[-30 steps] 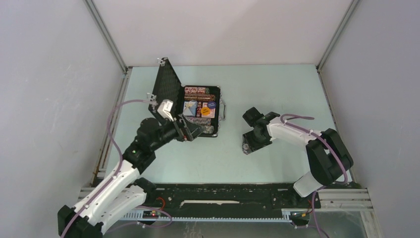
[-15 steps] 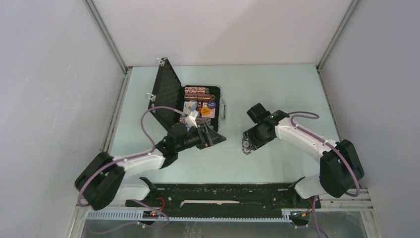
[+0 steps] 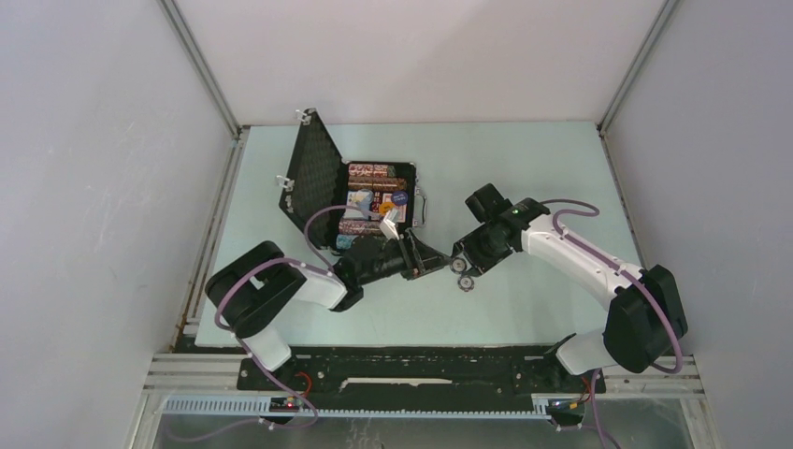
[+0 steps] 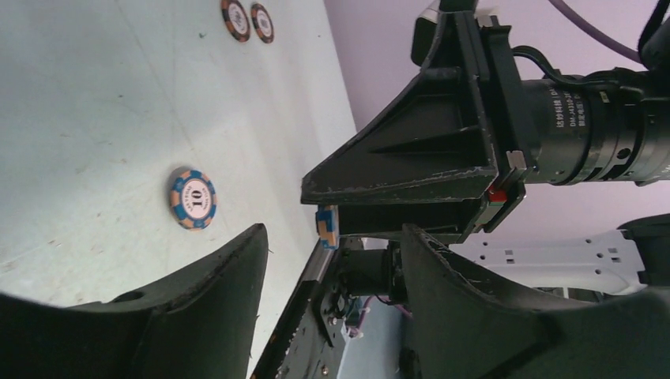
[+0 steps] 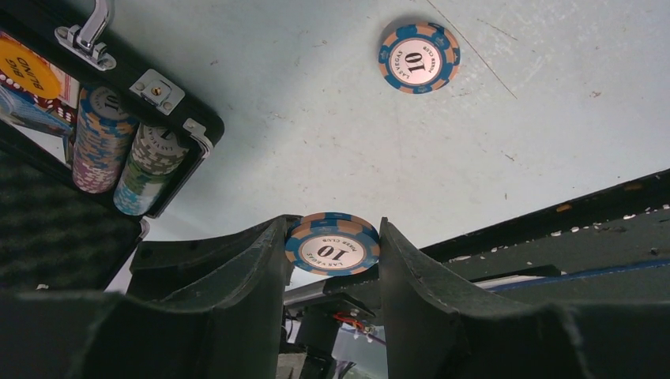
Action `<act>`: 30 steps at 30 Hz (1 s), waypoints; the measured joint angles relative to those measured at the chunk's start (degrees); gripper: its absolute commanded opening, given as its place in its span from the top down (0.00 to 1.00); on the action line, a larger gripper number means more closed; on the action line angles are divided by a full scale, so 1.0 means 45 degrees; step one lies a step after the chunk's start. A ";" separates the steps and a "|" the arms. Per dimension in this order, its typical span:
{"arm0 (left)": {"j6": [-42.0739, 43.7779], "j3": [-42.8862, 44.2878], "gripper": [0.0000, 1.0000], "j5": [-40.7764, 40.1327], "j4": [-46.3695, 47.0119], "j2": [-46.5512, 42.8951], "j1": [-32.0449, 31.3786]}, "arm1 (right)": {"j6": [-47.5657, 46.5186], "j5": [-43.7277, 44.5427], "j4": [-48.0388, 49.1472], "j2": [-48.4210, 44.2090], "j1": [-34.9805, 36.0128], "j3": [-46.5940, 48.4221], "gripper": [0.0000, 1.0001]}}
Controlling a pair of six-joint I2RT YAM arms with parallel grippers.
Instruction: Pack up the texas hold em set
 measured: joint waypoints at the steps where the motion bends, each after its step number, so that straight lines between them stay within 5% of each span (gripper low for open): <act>1: -0.0112 0.0019 0.37 -0.0005 0.0301 0.0155 -0.0068 | 0.0000 -0.0034 0.0015 0.0000 0.0000 0.0000 1.00; 15: -0.0651 0.0102 0.70 -0.0675 0.1452 0.0801 -0.0680 | 0.0296 -0.0238 0.0160 0.0000 0.0097 0.0015 1.00; 23: -0.0228 0.0136 0.99 -0.1273 0.0471 0.0554 -0.0850 | 0.0461 -0.0233 0.0291 -0.0005 0.0131 0.0019 0.99; 28: 0.0457 0.0486 1.00 -0.1821 -0.1370 -0.0447 -0.0860 | 0.0364 -0.0112 0.0743 -0.0107 0.0180 0.0034 0.59; 29: 0.0680 0.0612 1.00 -0.1948 -0.1836 -0.0656 -0.0860 | 0.0287 -0.0063 0.0855 -0.0155 0.0180 0.0034 0.44; 30: 0.0913 0.0772 1.00 -0.2074 -0.2346 -0.0884 -0.0860 | 0.0165 -0.0019 0.0996 -0.0204 0.0175 0.0034 0.19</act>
